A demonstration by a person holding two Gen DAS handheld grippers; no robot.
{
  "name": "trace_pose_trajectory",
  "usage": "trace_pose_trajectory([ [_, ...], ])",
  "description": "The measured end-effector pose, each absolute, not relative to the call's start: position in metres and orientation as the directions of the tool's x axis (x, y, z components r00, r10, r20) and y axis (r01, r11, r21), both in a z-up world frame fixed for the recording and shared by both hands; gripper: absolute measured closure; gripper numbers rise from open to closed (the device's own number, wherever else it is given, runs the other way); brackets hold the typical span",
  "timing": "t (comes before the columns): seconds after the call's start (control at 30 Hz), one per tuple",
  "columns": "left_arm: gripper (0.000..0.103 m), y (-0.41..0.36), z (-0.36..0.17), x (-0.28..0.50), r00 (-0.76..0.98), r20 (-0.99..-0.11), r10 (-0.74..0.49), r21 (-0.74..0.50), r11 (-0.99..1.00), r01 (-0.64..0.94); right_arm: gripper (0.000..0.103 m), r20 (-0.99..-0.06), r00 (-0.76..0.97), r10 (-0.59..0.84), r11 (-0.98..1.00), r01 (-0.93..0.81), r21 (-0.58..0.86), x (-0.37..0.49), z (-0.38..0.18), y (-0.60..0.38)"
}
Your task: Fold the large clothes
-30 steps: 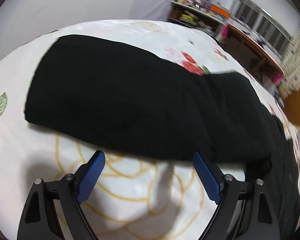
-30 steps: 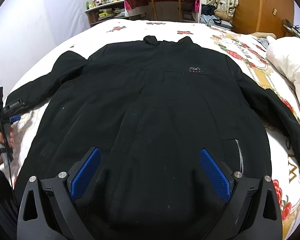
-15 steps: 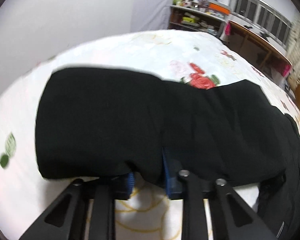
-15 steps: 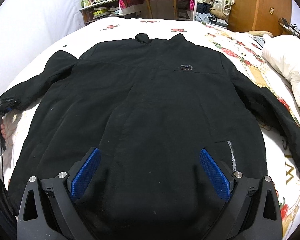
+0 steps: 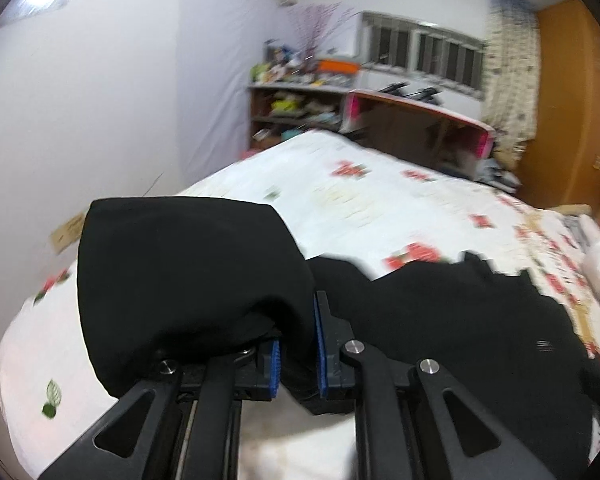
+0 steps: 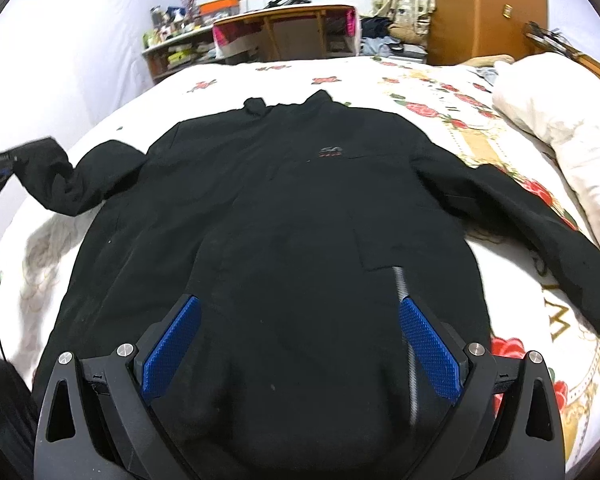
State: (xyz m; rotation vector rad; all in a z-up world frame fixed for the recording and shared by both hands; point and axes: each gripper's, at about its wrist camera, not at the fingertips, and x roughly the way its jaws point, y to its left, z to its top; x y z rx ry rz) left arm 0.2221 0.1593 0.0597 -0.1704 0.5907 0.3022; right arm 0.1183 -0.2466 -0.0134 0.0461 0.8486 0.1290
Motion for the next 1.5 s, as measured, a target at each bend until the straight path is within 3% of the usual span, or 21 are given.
trace_pose_trajectory([
  [0.4, 0.089, 0.009, 0.107, 0.26, 0.86, -0.509, -0.037, -0.038, 0.999, 0.021, 0.004, -0.711, 0.695, 0.102, 0.99, 0.002, 0.144, 0.099, -0.004, -0.298],
  [0.9, 0.087, -0.131, -0.001, 0.289, 0.692, -0.692, -0.205, -0.061, 0.972, 0.228, 0.004, -0.744, 0.667, 0.039, 0.982, 0.11, 0.15, 0.102, -0.034, -0.355],
  [1.0, 0.065, -0.139, -0.018, 0.293, 0.641, -0.722, -0.261, -0.121, 0.959, 0.255, 0.004, -0.751, 0.659, 0.038, 0.981, 0.119, 0.153, 0.103, -0.039, -0.359],
  [1.07, 0.036, -0.141, -0.019, 0.289, 0.621, -0.717, -0.317, -0.171, 0.944, 0.284, 0.004, -0.754, 0.656, 0.037, 0.981, 0.121, 0.154, 0.104, -0.04, -0.36],
  [1.3, 0.033, -0.127, 0.008, 0.259, 0.643, -0.66, -0.389, -0.214, 0.917, 0.335, 0.004, -0.747, 0.664, 0.042, 0.981, 0.115, 0.158, 0.113, -0.034, -0.356],
  [1.5, 0.034, -0.061, 0.017, 0.261, 0.714, -0.647, -0.268, -0.145, 0.962, 0.231, 0.004, -0.745, 0.662, 0.074, 0.982, 0.082, 0.17, 0.137, -0.028, -0.343],
])
